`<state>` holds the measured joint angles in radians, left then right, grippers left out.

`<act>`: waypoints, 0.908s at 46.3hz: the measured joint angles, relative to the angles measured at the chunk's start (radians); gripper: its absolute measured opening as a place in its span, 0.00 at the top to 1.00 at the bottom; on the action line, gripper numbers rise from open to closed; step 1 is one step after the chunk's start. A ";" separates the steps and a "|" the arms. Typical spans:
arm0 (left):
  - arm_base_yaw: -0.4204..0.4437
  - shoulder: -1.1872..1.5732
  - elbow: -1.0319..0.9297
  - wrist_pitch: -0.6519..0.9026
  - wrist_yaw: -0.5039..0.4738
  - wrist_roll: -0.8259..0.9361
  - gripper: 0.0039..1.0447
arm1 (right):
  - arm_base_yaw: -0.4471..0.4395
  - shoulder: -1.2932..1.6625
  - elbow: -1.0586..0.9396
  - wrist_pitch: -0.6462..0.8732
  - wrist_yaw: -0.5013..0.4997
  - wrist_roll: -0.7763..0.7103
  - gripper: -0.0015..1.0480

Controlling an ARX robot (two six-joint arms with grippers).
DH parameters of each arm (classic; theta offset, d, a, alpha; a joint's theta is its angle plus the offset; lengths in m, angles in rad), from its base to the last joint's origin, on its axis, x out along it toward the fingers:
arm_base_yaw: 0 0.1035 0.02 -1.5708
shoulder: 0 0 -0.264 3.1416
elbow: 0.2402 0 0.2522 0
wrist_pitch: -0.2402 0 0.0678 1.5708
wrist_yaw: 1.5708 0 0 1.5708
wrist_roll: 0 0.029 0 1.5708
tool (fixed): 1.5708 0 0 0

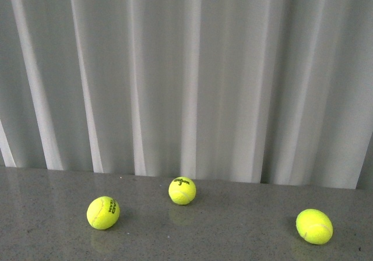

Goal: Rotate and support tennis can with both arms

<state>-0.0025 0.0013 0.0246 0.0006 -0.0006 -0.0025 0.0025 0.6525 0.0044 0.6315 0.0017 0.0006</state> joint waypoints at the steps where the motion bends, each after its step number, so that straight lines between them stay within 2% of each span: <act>1: 0.000 0.000 0.000 0.000 0.000 0.000 0.06 | 0.000 -0.018 0.000 -0.018 0.000 0.000 0.97; 15: 0.000 0.000 0.000 0.000 0.000 0.000 0.06 | 0.000 -0.220 0.000 -0.202 -0.001 0.000 0.97; 42: 0.000 0.000 0.000 0.000 0.000 0.000 0.06 | 0.000 -0.423 0.000 -0.399 -0.001 0.000 0.97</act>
<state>-0.0025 0.0013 0.0246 0.0006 -0.0002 -0.0025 0.0025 0.2291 0.0044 0.2321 0.0006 0.0006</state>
